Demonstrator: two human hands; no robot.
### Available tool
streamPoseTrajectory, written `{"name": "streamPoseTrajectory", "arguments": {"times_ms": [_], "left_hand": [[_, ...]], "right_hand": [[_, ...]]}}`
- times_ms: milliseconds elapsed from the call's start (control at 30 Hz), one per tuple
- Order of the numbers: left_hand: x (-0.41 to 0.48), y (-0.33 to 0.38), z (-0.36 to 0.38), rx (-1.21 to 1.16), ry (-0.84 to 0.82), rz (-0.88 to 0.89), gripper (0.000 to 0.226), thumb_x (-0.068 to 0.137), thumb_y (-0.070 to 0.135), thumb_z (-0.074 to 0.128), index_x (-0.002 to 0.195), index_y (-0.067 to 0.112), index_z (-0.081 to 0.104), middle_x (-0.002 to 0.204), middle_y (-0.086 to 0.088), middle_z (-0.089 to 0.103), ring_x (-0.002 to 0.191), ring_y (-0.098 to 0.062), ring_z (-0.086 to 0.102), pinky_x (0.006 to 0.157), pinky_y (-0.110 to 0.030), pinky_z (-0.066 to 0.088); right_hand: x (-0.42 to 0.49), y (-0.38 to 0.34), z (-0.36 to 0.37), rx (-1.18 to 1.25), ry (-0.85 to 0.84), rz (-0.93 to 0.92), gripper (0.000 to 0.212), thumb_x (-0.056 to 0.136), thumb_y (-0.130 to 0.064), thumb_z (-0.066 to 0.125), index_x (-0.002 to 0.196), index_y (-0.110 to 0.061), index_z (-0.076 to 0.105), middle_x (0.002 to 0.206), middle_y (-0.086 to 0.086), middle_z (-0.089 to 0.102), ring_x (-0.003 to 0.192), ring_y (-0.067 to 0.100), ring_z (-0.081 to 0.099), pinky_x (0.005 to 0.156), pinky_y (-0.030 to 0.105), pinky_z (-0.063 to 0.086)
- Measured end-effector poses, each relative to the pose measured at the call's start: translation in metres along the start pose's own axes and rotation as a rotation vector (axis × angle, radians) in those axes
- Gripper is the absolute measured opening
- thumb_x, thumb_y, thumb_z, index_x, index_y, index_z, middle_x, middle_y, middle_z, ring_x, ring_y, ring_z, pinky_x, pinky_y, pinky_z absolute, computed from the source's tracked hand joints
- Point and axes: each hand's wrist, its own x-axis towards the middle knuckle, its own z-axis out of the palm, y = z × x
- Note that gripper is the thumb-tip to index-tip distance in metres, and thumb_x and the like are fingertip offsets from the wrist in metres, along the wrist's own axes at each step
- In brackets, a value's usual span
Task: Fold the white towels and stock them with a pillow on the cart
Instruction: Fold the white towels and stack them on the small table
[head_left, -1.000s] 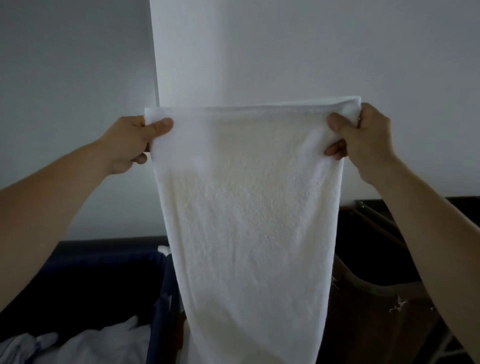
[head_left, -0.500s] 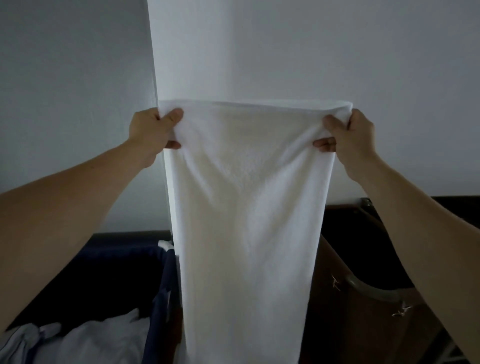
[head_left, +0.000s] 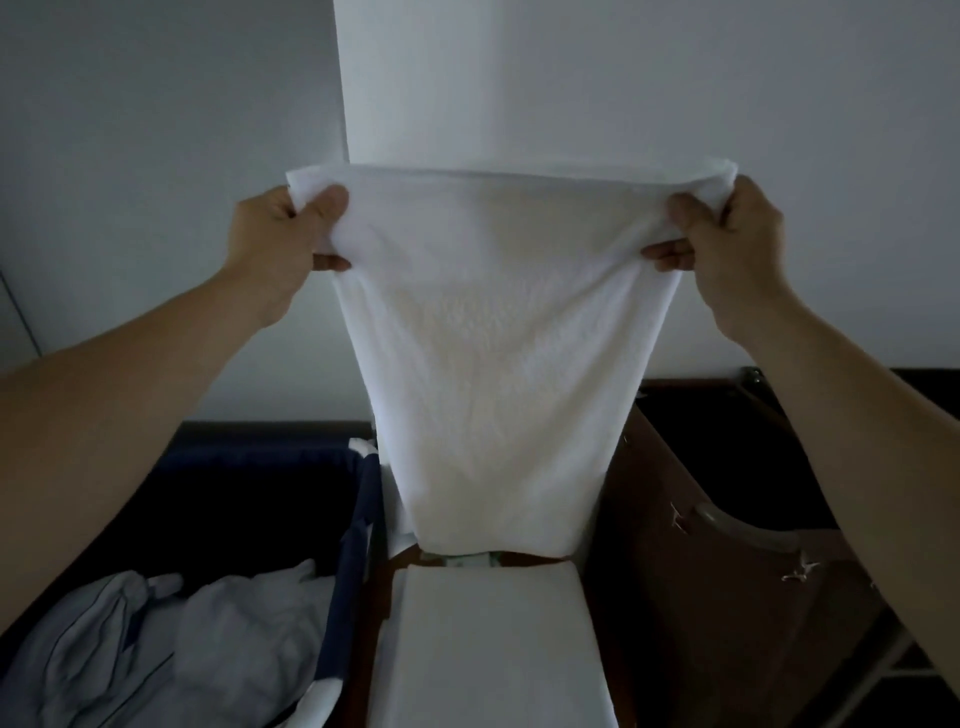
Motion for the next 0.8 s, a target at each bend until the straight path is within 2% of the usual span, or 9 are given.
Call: {"name": "streamPoseTrajectory", "arguments": {"times_ms": [167,300,433,600,667,733,800], "left_hand": [[-0.092,-0.018,-0.039,-0.026,-0.144,-0.129,0.014,0.086,0.031,0.073,0.094,0.019,0.073,0.093,0.003,0.078,0.087,-0.020,0.075,0.066,-0.032,0.062],[-0.179,-0.049,-0.078,-0.041,-0.256,-0.369,0.028,0.077,0.030,0.075,0.098,0.012,0.072,0.096,-0.005,0.077,0.087,-0.022,0.075,0.065,-0.029,0.061],[-0.257,-0.085,-0.110,0.003,-0.396,-0.599,0.036,0.079,0.029,0.075,0.107,0.006,0.072,0.100,-0.011,0.076,0.093,-0.027,0.074,0.069,-0.031,0.061],[-0.322,-0.118,-0.124,0.060,-0.488,-0.745,0.043,0.075,0.034,0.077,0.108,0.006,0.071,0.099,-0.010,0.077,0.094,-0.028,0.073,0.072,-0.032,0.062],[-0.328,-0.122,-0.126,0.098,-0.549,-0.778,0.042,0.075,0.036,0.077,0.106,0.008,0.071,0.097,-0.007,0.077,0.092,-0.025,0.074,0.072,-0.029,0.061],[-0.325,-0.125,-0.132,0.175,-0.685,-0.814,0.039,0.079,0.035,0.077,0.107,0.009,0.070,0.095,-0.008,0.076,0.089,-0.022,0.074,0.075,-0.027,0.060],[-0.319,-0.131,-0.138,0.220,-0.874,-0.877,0.044,0.086,0.029,0.075,0.116,-0.001,0.065,0.105,-0.019,0.072,0.099,-0.029,0.070,0.094,-0.037,0.056]], "right_hand": [[-0.086,0.005,-0.017,-0.036,-0.076,0.149,0.007,0.095,-0.022,0.064,0.100,-0.021,0.060,0.102,0.012,0.069,0.070,0.030,0.074,0.058,0.031,0.059],[-0.186,0.013,-0.034,-0.140,-0.198,0.330,0.009,0.097,-0.023,0.064,0.105,-0.019,0.063,0.098,0.013,0.072,0.075,0.032,0.074,0.066,0.040,0.061],[-0.272,0.021,-0.046,-0.221,-0.320,0.542,0.017,0.097,-0.022,0.062,0.113,-0.014,0.062,0.101,0.012,0.072,0.079,0.032,0.074,0.070,0.042,0.058],[-0.339,0.029,-0.063,-0.271,-0.383,0.755,0.021,0.095,-0.018,0.065,0.113,-0.009,0.063,0.096,0.012,0.074,0.077,0.031,0.075,0.067,0.042,0.059],[-0.348,0.031,-0.071,-0.297,-0.433,0.784,0.019,0.095,-0.020,0.066,0.111,-0.011,0.065,0.090,0.009,0.076,0.075,0.032,0.074,0.063,0.038,0.057],[-0.351,0.033,-0.082,-0.353,-0.556,0.798,0.017,0.095,-0.025,0.066,0.109,-0.016,0.067,0.083,0.008,0.075,0.069,0.027,0.072,0.056,0.029,0.054],[-0.351,0.039,-0.091,-0.391,-0.695,0.819,0.017,0.094,-0.029,0.066,0.109,-0.022,0.068,0.077,0.009,0.074,0.062,0.022,0.067,0.055,0.024,0.051]]}}
